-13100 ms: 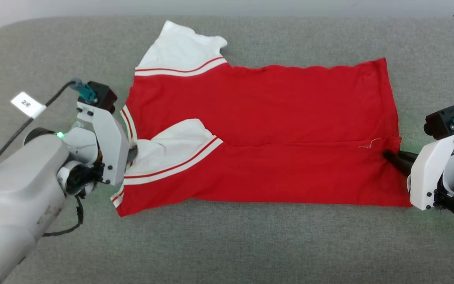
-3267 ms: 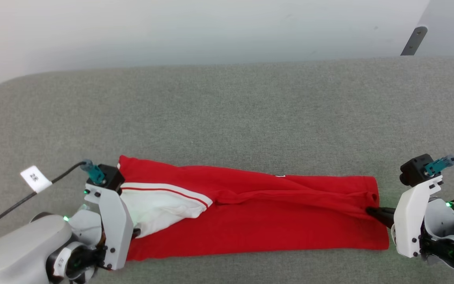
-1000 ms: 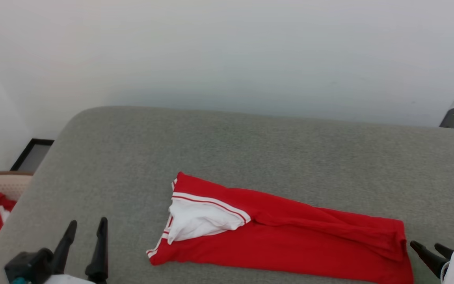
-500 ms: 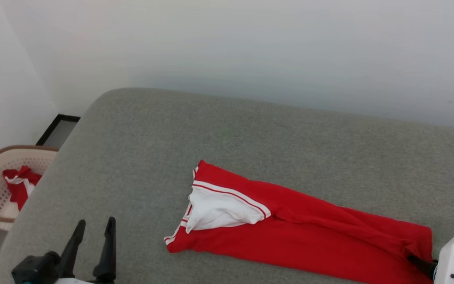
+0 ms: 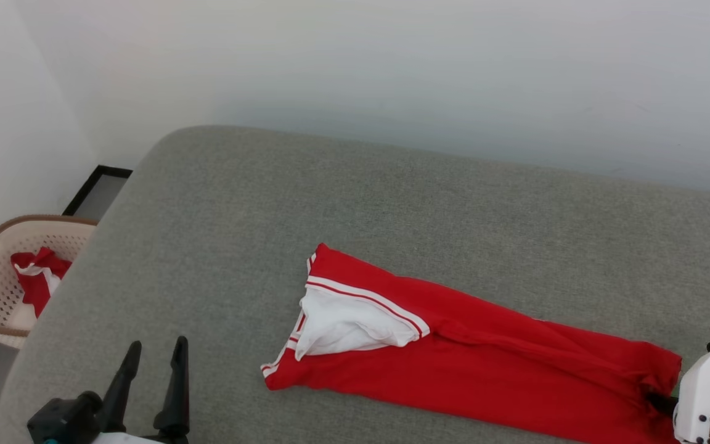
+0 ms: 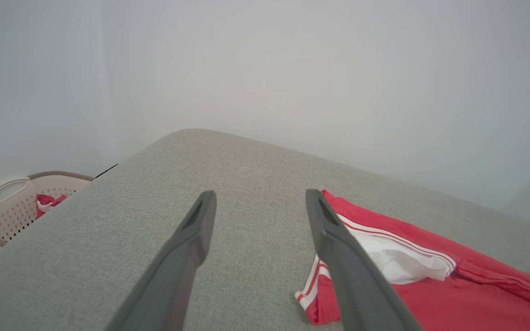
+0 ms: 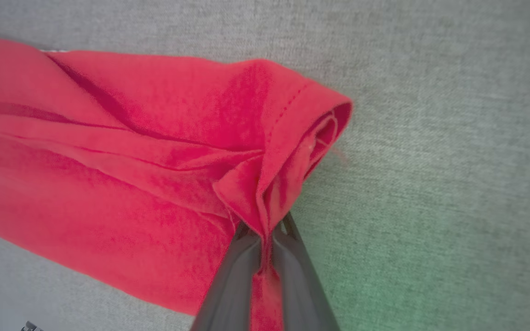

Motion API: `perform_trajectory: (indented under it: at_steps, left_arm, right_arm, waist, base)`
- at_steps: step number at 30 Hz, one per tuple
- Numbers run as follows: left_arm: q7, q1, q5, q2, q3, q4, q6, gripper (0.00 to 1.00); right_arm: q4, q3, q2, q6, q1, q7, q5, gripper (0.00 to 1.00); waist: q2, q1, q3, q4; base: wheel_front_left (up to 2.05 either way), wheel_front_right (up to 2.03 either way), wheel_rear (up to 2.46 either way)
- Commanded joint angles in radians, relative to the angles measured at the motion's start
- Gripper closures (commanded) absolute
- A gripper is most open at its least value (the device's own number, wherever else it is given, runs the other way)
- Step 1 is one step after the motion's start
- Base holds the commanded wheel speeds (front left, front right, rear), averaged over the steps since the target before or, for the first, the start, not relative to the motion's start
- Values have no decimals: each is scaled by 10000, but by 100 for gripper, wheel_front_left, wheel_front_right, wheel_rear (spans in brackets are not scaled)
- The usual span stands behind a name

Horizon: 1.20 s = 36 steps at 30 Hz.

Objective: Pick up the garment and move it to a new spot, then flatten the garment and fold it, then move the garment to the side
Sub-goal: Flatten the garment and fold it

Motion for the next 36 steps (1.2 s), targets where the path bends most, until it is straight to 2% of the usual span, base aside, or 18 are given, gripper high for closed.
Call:
perform_trajectory:
  at_steps: [1,14,24,30,36]
  left_arm:
    - [4,-58,96,-65,58,42,-71,0]
    - [4,141,323,-279,283,178,-240,0]
    - [4,195,388,-409,351,298,-272,0]
    - [4,287,384,-454,346,354,-289,0]
    - [12,311,339,-495,293,365,-264,0]
  right_arm:
    - [26,159,-194,-13,-22,-69,193,100]
    - [218,878,-1800,-14,-461,-805,763,100]
    - [430,1388,-2696,-14,-730,-947,783,100]
    - [-585,1800,-2632,-12,-711,-767,1497,100]
    - [-2205,2245,-2124,-12,-739,-590,2103,100]
  waist:
    - [0,0,-27,-32]
    - [0,0,-195,-437]
    - [0,0,-343,-715]
    - [0,0,-496,-879]
    - [0,0,-614,-897]
  base:
    - [0,0,0]
    - [0,0,0]
    - [0,0,0]
    - [0,0,0]
    - [0,0,0]
